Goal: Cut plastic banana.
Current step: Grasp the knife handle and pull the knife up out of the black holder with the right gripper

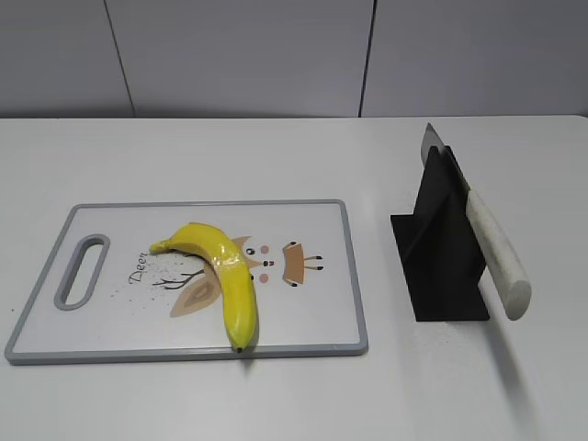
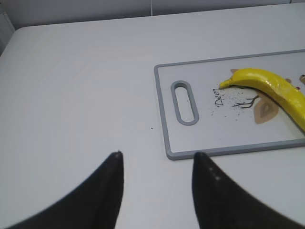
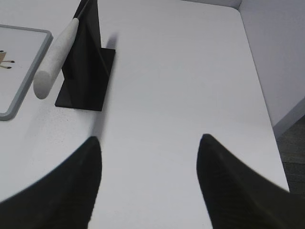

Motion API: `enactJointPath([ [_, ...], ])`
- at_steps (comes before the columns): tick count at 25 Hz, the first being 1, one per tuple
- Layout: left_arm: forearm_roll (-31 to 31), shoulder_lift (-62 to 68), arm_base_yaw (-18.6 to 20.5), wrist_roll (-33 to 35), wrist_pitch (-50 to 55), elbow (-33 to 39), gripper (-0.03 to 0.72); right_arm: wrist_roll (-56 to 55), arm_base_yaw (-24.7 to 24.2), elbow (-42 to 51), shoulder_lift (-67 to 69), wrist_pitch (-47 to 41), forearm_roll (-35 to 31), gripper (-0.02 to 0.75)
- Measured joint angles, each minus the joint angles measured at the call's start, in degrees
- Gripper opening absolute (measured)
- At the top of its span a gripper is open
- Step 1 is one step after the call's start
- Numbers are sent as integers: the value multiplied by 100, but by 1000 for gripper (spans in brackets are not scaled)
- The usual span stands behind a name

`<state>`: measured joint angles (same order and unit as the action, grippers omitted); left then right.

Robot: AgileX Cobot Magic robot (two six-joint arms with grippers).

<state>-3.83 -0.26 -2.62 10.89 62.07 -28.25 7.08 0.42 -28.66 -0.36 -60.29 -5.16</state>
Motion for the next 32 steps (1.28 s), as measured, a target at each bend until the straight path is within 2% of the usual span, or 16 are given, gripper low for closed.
enactJointPath([
  [14,5,0,0,0,0,0,441,-80,0,0,127,0,-47,506],
  [16,5,0,0,0,0,0,458,-211,0,-58,458,-102,-52,506],
  [22,0,0,0,0,0,0,602,-321,0,-732,1789,-519,-66,506],
  [28,0,0,0,0,0,0,590,-321,0,-1437,3074,-797,-89,506],
  [32,0,0,0,0,0,0,578,-325,264,-1602,3688,-698,-109,506],
])
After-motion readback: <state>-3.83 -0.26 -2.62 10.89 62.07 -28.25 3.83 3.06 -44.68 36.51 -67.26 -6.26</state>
